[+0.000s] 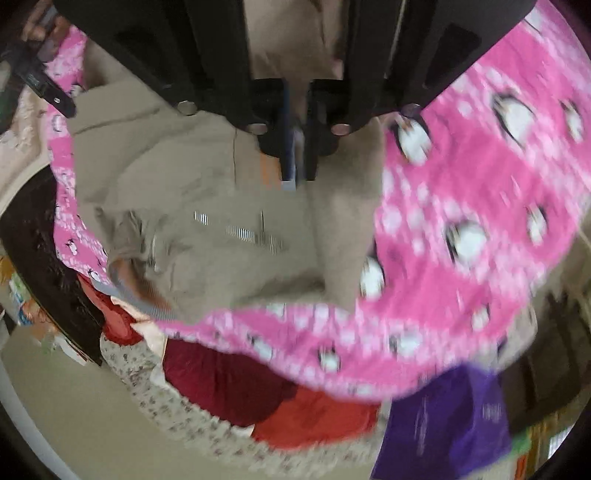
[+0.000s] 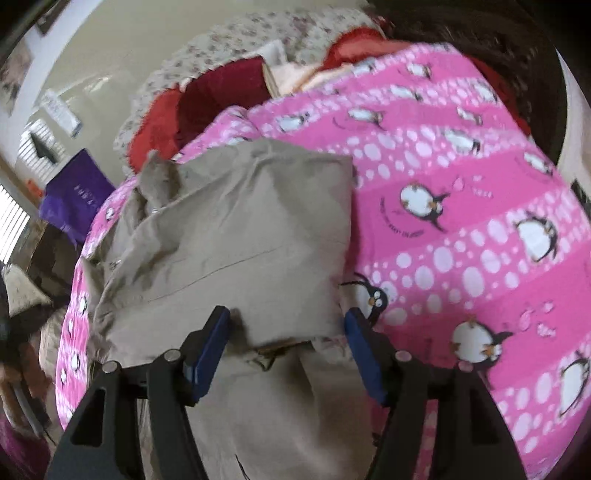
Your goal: Fold large clothes
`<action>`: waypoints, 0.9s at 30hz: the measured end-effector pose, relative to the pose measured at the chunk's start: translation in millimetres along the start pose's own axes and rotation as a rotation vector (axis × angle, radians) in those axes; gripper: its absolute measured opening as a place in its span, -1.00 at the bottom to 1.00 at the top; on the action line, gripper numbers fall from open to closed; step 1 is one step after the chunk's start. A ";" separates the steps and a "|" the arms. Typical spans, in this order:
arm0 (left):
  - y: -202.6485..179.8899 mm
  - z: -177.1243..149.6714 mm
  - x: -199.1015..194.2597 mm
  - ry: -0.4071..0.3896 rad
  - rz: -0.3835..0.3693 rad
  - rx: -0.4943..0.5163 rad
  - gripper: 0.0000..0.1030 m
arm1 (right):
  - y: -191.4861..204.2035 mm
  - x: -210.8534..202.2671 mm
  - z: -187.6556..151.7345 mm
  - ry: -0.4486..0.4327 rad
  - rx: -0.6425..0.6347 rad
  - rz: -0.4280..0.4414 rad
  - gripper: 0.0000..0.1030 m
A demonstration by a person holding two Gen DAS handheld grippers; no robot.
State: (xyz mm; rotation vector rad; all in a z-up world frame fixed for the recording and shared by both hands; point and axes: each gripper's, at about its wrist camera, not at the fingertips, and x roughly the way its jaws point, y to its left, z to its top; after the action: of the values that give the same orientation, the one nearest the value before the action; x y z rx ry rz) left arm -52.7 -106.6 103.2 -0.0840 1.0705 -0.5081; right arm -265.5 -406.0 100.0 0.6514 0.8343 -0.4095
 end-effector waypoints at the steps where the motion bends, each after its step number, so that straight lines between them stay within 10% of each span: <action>1: 0.8 -2.3 3.9 0.020 -0.018 -0.016 -0.58 | -0.4 2.5 0.3 0.007 0.011 0.008 0.31; 10: -28.7 -23.8 46.8 0.075 0.027 -0.016 -0.19 | -7.8 -8.3 -4.9 0.009 0.026 0.000 0.33; 14: -33.1 -16.7 48.5 0.048 0.034 -0.014 -1.00 | -13.0 -5.4 -5.3 0.009 0.061 0.011 0.33; 20: -8.2 6.6 -15.7 -0.079 -0.062 -0.067 -1.00 | -6.6 -0.7 2.3 0.007 0.077 0.014 0.33; 24: 17.7 12.1 -16.9 -0.114 0.072 -0.092 -1.00 | 4.4 -10.5 3.8 -0.060 0.044 0.046 0.35; 27: 35.6 5.4 13.0 -0.018 0.089 -0.123 -1.00 | 10.6 21.8 -6.0 0.081 -0.011 -0.010 0.27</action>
State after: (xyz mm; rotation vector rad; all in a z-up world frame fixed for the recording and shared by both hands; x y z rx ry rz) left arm -30.5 -81.7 84.3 -0.1484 1.0822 -0.3608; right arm -249.3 -396.0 83.7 0.6576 0.9161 -0.3891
